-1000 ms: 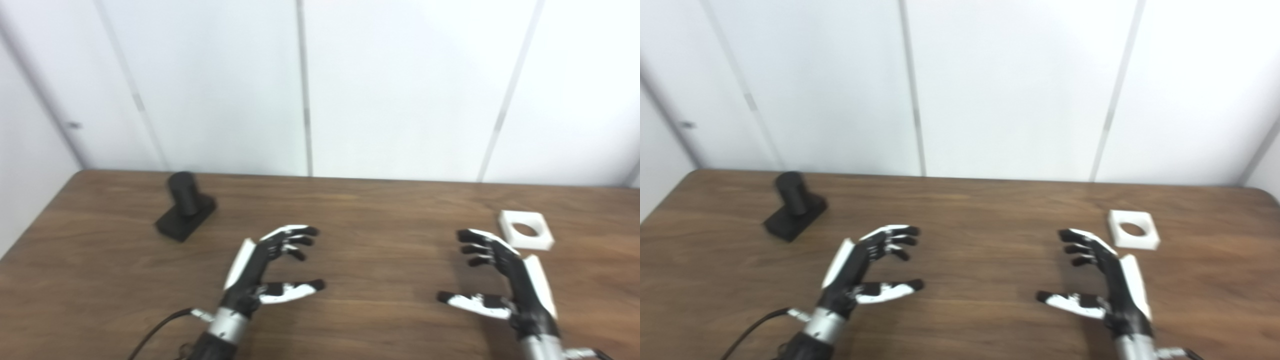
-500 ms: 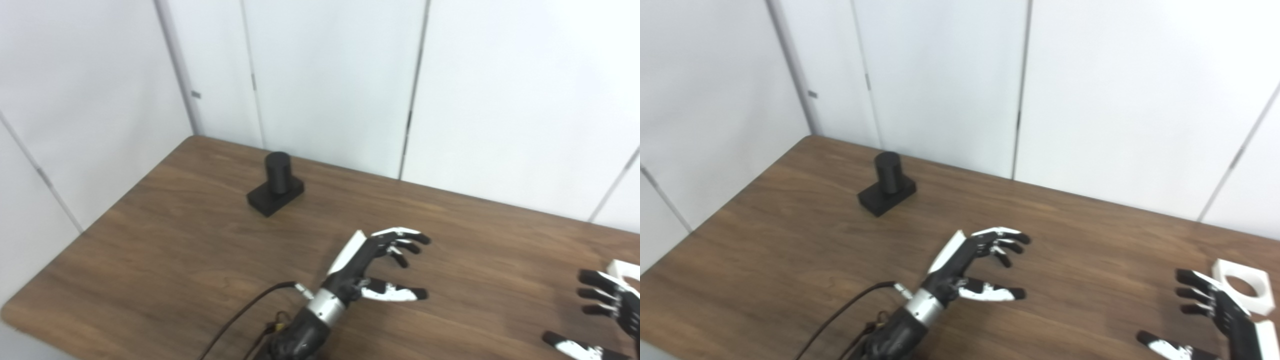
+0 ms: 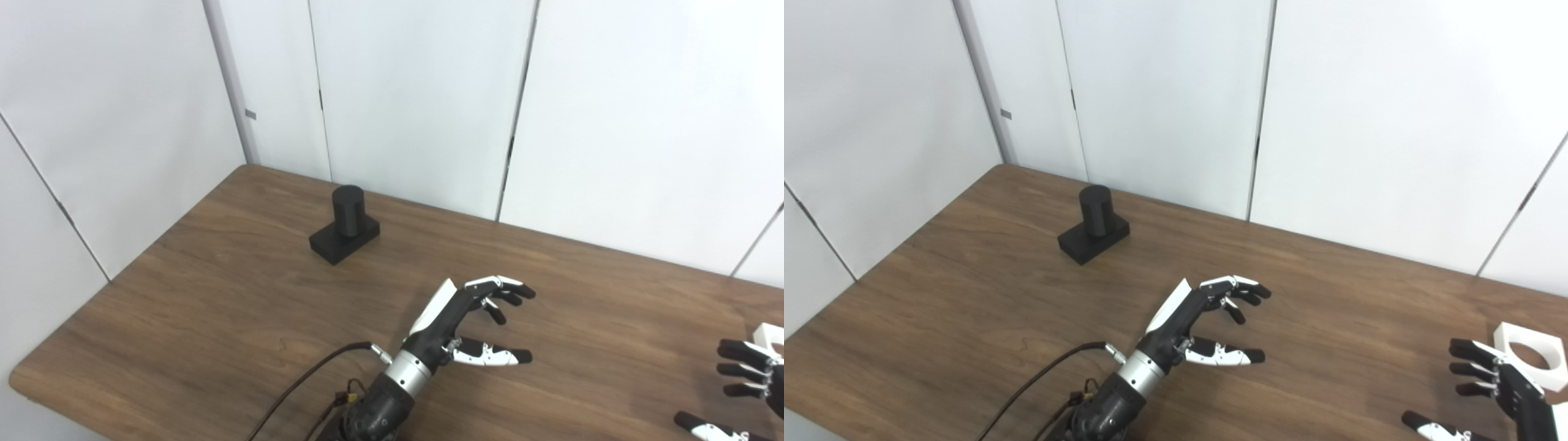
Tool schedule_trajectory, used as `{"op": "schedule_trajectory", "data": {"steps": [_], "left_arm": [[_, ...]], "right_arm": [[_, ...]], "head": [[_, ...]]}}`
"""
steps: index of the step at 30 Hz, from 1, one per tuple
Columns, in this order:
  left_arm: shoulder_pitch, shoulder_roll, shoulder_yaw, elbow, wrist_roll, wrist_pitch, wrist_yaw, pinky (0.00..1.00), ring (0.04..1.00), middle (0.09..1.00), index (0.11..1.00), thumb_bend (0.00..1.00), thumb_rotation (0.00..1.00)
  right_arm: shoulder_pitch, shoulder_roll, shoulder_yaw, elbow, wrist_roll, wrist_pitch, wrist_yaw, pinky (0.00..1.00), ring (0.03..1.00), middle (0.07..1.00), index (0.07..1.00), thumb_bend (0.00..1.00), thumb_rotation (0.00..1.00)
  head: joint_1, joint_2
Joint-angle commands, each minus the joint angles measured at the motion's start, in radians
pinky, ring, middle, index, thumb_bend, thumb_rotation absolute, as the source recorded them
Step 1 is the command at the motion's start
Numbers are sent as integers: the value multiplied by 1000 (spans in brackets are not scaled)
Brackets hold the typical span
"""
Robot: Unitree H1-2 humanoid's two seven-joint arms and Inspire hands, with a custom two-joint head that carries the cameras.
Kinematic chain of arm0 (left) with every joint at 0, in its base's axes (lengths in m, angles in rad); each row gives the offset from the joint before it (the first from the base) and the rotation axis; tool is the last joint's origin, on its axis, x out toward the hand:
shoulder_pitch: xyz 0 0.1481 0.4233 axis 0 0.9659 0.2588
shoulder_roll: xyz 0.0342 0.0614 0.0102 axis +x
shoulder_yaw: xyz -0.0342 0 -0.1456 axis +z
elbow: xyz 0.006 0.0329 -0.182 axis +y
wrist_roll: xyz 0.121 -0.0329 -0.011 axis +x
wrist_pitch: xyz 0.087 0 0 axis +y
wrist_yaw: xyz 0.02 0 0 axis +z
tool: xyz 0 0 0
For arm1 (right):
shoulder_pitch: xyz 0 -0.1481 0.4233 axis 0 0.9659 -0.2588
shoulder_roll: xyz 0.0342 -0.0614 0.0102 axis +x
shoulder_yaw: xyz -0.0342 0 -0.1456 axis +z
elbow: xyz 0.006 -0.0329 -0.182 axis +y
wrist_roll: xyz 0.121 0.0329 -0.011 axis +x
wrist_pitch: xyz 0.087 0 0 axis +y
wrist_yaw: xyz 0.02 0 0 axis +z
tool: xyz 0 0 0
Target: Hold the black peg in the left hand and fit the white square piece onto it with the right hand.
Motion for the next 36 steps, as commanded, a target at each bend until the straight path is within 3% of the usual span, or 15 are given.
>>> {"op": "schedule_trajectory", "data": {"steps": [1, 5, 15, 22, 26, 29, 36], "left_arm": [[-22, 5, 6, -57, -38, 17, -13, 542, 676, 741, 694, 713, 1], [-32, 46, 11, -105, -84, 72, -69, 536, 645, 723, 696, 748, 70], [-91, 176, 54, -215, -15, 207, -102, 514, 644, 707, 680, 758, 122], [-112, 213, 113, -254, 31, 247, -56, 555, 743, 781, 676, 769, 95], [-122, 226, 154, -277, 48, 281, -39, 556, 737, 780, 701, 759, 66], [-129, 230, 174, -285, 99, 315, -5, 604, 766, 783, 689, 795, 132], [-149, 242, 208, -281, 155, 363, 53, 748, 830, 815, 709, 768, 137]], "right_arm": [[-25, -9, -9, -34, 11, -24, -2, 515, 643, 705, 693, 611, 0], [-21, -12, -10, -47, 9, -17, 1, 513, 643, 703, 690, 607, 0], [-21, -26, -19, -21, 20, -49, 3, 510, 648, 703, 689, 609, 0], [-24, -29, -24, -4, 27, -63, 2, 511, 651, 704, 687, 608, 0], [-26, -33, -26, 6, 25, -74, 1, 505, 651, 705, 687, 611, 0], [-27, -34, -28, 9, 31, -77, 2, 488, 634, 699, 682, 613, 0], [-28, -33, -32, 12, 33, -83, -4, 492, 635, 693, 675, 628, 0]], "head": [[0, 1], [4, -1], [20, -1], [26, -1], [27, -3], [27, -4], [30, -5]]}}
